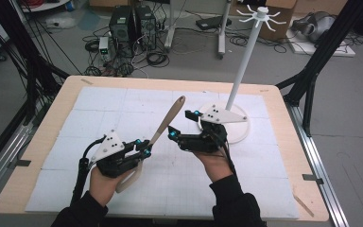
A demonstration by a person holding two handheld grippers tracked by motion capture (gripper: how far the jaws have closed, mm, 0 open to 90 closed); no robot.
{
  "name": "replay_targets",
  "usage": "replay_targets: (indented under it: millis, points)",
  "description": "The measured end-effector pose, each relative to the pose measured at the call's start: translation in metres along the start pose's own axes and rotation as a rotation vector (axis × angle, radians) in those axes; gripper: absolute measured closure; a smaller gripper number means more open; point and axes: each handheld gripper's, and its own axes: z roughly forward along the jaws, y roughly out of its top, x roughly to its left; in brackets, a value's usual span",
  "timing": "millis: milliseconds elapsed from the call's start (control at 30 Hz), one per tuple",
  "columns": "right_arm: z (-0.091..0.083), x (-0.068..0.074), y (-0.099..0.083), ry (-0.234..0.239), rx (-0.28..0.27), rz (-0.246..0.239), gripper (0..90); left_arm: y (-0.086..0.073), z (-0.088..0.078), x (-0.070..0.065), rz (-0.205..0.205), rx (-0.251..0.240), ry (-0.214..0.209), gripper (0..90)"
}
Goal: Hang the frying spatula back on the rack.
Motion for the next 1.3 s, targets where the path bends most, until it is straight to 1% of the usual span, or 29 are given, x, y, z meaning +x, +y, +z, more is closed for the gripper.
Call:
replay_targets:
  millis: [67,100,133,200,300,333,400,500,567,600,633,667,733,800,867,900,933,967,1000,1033,1067,1233,1267,1300]
  points:
    - [0.004,0.000,0.001,0.016,-0.008,0.020,22.5,0.000,0.000,0.000,-0.001,0.001,-0.001,77.6]
    - [0.004,0.000,0.001,0.016,-0.008,0.020,22.5,0.000,0.000,0.000,0.001,0.002,-0.002,77.6]
    - [0.007,0.001,0.002,0.029,-0.011,0.033,24.0,0.000,0.000,-0.001,0.001,0.002,-0.007,77.6]
    - [0.010,0.002,0.002,0.036,-0.011,0.039,25.2,0.000,0.001,-0.002,0.006,0.005,-0.007,77.6]
    - [0.013,0.003,0.004,0.040,-0.012,0.041,25.9,-0.001,0.001,-0.002,0.003,0.006,-0.007,77.6]
    - [0.014,0.005,0.005,0.047,-0.018,0.043,27.7,-0.001,0.001,-0.002,0.004,0.010,-0.009,77.6]
    - [0.015,0.005,0.007,0.049,-0.021,0.040,28.7,-0.001,0.002,-0.002,0.005,0.011,-0.009,77.6]
    - [0.017,0.006,0.010,0.048,-0.021,0.036,30.1,-0.001,0.002,-0.003,0.004,0.009,-0.009,77.6]
    - [0.017,0.006,0.010,0.046,-0.020,0.042,31.7,-0.001,0.002,-0.003,0.005,0.010,-0.011,77.6]
    - [0.018,0.007,0.012,0.045,-0.029,0.046,38.7,-0.001,0.001,-0.003,0.004,0.009,-0.008,77.6]
    - [0.017,0.007,0.012,0.051,-0.038,0.049,42.3,-0.001,0.001,-0.003,0.004,0.008,-0.009,77.6]
    - [0.017,0.007,0.013,0.052,-0.044,0.054,44.5,-0.001,0.001,-0.003,0.005,0.008,-0.008,77.6]
    - [0.017,0.007,0.014,0.056,-0.047,0.060,45.9,0.000,0.001,-0.003,0.004,0.008,-0.012,77.6]
    - [0.019,0.007,0.015,0.061,-0.046,0.062,46.2,0.000,0.001,-0.004,0.005,0.005,-0.010,77.6]
    - [0.020,0.009,0.017,0.070,-0.044,0.060,50.1,0.000,0.001,-0.005,0.007,0.004,-0.014,77.6]
    - [0.020,0.009,0.017,0.070,-0.044,0.060,50.1,0.000,0.001,-0.005,0.010,0.003,-0.014,77.6]
    - [0.020,0.010,0.018,0.074,-0.048,0.058,56.7,0.000,0.000,-0.005,0.007,0.001,-0.016,77.6]
    - [0.020,0.010,0.018,0.074,-0.048,0.058,56.7,0.000,0.000,-0.005,0.007,0.001,-0.016,77.6]
    - [0.020,0.011,0.020,0.078,-0.055,0.054,62.9,0.000,0.000,-0.005,0.008,-0.001,-0.015,77.6]
    - [0.020,0.011,0.020,0.078,-0.055,0.054,62.9,0.000,0.000,-0.005,0.008,-0.001,-0.015,77.6]
    - [0.019,0.012,0.021,0.087,-0.052,0.070,64.0,0.001,0.000,-0.005,0.002,-0.007,-0.015,77.6]
    - [0.020,0.012,0.024,0.110,-0.063,0.085,66.1,0.002,-0.002,-0.004,0.004,-0.021,-0.020,77.5]
    - [0.019,0.012,0.026,0.136,-0.071,0.096,67.3,0.003,-0.003,-0.004,0.006,-0.032,-0.026,77.5]
    - [0.019,0.013,0.027,0.146,-0.075,0.103,67.8,0.003,-0.003,-0.004,0.006,-0.032,-0.026,77.5]
